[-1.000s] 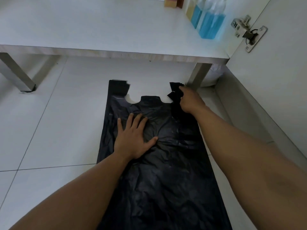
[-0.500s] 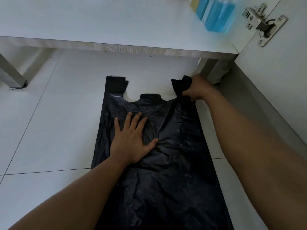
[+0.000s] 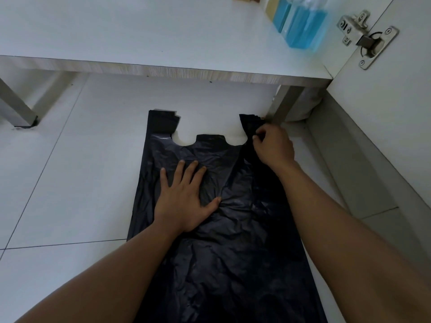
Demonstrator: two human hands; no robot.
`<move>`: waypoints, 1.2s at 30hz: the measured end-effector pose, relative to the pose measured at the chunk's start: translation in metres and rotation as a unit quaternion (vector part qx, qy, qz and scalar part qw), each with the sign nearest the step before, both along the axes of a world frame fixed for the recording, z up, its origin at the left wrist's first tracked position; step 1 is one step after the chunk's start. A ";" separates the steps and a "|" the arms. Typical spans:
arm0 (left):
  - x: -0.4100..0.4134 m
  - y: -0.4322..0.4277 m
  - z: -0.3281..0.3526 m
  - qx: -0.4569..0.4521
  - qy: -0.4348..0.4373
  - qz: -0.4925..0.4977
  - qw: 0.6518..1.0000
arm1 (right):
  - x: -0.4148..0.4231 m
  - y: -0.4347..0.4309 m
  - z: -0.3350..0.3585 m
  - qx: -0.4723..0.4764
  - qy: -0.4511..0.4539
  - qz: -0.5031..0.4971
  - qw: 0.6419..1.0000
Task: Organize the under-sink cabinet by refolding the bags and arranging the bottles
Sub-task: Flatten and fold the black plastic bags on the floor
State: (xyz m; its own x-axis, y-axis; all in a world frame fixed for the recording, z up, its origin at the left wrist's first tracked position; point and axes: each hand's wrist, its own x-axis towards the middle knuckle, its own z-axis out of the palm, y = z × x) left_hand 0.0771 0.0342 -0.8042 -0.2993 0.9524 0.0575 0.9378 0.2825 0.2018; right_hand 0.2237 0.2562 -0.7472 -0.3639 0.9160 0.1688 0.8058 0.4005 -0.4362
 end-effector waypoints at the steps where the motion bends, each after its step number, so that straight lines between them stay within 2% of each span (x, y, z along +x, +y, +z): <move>1: 0.000 0.000 0.000 0.000 0.000 0.000 1.000 | 0.003 -0.003 -0.007 -0.010 -0.036 0.004 0.999; 5: 0.001 0.000 0.000 0.005 -0.004 0.002 1.000 | -0.007 0.010 -0.010 -0.002 0.000 0.059 0.998; 6: 0.001 0.000 0.000 0.002 -0.003 0.002 1.000 | -0.014 0.019 -0.004 -0.008 -0.018 0.076 0.997; 9: 0.001 0.000 0.001 -0.003 -0.003 0.001 1.000 | -0.033 0.042 0.015 -0.080 -0.148 0.079 0.983; 11: 0.000 0.000 0.002 -0.006 -0.003 0.001 1.000 | -0.040 0.052 0.021 -0.081 -0.204 0.076 0.973; 14: -0.001 0.000 0.002 -0.009 -0.003 0.000 1.000 | -0.041 0.059 0.021 -0.076 -0.256 0.073 0.961; 16: -0.001 -0.001 0.002 -0.008 -0.002 -0.001 1.000 | -0.040 0.058 0.024 -0.073 -0.258 0.071 0.961; 20: -0.001 0.000 0.000 0.001 -0.011 -0.001 1.000 | -0.038 0.061 0.023 -0.044 -0.214 0.078 0.973; 24: 0.000 0.000 0.000 0.000 -0.014 0.001 1.000 | -0.037 0.058 0.030 -0.002 -0.173 0.036 0.984; 28: 0.000 0.000 0.001 0.005 -0.018 0.002 1.000 | -0.038 0.054 0.037 0.030 -0.078 0.022 0.996; 32: 0.000 0.000 0.002 0.002 -0.016 0.003 1.000 | -0.038 0.042 0.041 0.016 -0.001 0.062 0.998; 36: 0.000 0.000 0.001 0.006 -0.011 0.003 1.000 | -0.032 0.020 0.042 0.077 0.106 0.042 0.990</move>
State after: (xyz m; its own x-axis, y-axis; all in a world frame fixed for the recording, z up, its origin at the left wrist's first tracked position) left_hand 0.0774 0.0341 -0.8027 -0.3064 0.9499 0.0616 0.9313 0.2857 0.2257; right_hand 0.1921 0.2757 -0.7057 -0.3784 0.8415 0.3856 0.6638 0.5370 -0.5206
